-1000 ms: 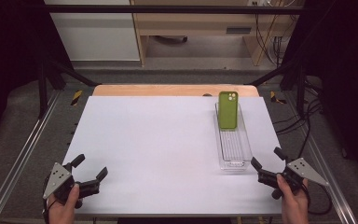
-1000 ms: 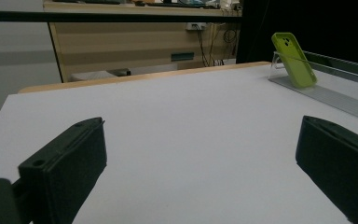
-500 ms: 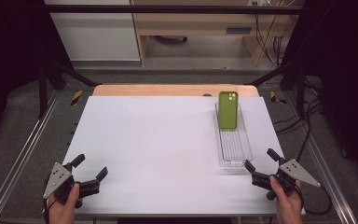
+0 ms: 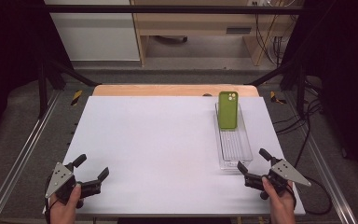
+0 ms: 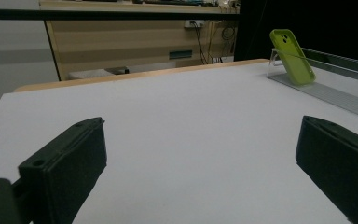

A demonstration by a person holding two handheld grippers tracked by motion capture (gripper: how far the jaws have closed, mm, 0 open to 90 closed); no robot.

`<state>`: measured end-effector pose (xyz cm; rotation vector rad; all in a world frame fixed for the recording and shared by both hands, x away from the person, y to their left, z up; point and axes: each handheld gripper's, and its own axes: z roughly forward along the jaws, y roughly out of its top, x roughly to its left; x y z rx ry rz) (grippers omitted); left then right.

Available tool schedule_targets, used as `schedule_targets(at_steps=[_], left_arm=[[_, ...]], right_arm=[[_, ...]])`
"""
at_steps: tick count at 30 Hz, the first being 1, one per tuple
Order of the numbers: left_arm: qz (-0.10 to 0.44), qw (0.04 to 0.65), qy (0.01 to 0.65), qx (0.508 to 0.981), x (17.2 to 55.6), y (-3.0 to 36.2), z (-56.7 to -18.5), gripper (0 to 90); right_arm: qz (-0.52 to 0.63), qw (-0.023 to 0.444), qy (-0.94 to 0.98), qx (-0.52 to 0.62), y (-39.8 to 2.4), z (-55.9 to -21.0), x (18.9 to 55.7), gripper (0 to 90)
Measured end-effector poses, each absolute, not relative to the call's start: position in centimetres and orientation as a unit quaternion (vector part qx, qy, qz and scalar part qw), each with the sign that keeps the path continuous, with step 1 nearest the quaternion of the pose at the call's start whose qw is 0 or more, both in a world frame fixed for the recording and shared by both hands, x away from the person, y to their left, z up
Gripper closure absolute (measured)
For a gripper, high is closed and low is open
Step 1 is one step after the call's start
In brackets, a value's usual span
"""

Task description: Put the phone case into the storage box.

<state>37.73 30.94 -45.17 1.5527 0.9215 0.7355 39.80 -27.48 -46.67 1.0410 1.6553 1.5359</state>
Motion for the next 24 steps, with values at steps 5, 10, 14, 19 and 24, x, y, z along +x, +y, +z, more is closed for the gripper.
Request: schedule_targets(at_steps=[5,10,14,19,24], left_arm=[[0.312,0.56,0.389,0.662,37.8,30.8,-45.2,1.2],[0.313,0.561,0.386,0.662,37.7,30.7,-45.2,1.2],[0.314,0.561,0.386,0.662,37.7,30.7,-45.2,1.2],[0.317,0.56,0.382,0.663,37.7,30.6,-45.1,1.2],[0.319,0.56,0.381,0.663,37.6,30.4,-45.2,1.2]], right_arm=[[0.582,0.324,0.635,0.391,-26.9,-46.7,40.0,2.7],[0.579,0.323,0.642,0.385,-26.3,-46.5,40.4,2.9],[0.578,0.324,0.646,0.38,-25.8,-46.4,40.9,2.9],[0.573,0.324,0.651,0.378,-25.5,-46.6,41.3,3.1],[0.566,0.327,0.655,0.378,-25.7,-46.6,41.5,3.1]])
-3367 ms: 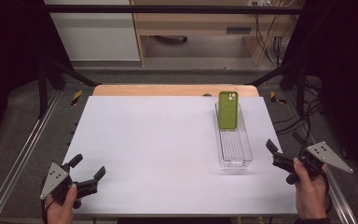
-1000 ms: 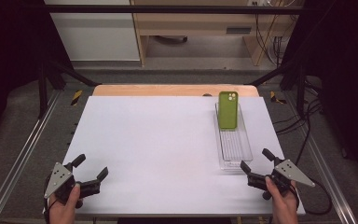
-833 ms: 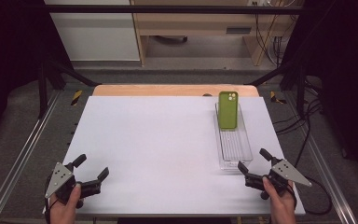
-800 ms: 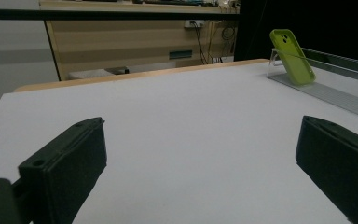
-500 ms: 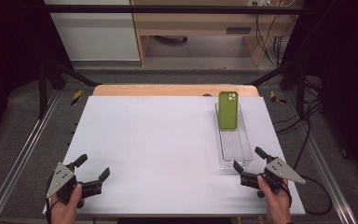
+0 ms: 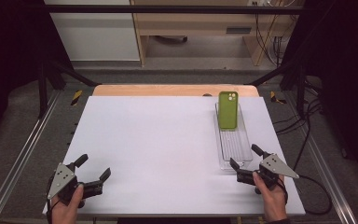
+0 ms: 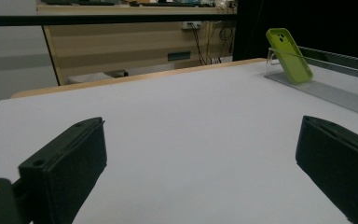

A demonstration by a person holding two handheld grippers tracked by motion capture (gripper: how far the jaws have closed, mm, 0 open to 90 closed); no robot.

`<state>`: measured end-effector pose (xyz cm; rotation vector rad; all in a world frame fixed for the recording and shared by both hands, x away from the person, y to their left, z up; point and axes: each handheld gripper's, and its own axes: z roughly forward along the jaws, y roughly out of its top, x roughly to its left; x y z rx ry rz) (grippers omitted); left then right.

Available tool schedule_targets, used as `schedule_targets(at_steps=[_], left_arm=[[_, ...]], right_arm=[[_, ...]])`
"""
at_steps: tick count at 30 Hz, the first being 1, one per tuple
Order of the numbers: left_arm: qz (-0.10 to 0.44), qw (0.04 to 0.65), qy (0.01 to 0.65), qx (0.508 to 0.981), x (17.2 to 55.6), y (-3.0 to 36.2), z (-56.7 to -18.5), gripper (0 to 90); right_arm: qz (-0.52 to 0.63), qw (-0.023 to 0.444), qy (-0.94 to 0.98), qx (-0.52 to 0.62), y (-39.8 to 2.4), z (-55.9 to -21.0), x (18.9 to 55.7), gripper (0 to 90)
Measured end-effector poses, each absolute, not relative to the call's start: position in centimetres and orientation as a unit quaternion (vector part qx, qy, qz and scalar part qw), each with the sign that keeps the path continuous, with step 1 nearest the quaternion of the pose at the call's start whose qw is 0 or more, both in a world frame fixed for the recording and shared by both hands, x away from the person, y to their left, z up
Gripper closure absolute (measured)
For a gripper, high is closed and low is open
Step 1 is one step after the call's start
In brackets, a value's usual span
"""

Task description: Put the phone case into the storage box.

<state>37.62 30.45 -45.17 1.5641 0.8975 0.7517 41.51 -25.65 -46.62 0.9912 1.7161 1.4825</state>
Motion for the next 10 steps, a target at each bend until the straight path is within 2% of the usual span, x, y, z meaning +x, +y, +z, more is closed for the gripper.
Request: schedule_targets(at_steps=[10], left_arm=[[0.319,0.558,0.378,0.667,37.64,30.15,-45.22,1.2]], right_arm=[[0.558,0.326,0.658,0.386,-26.22,-47.1,41.06,2.9]])
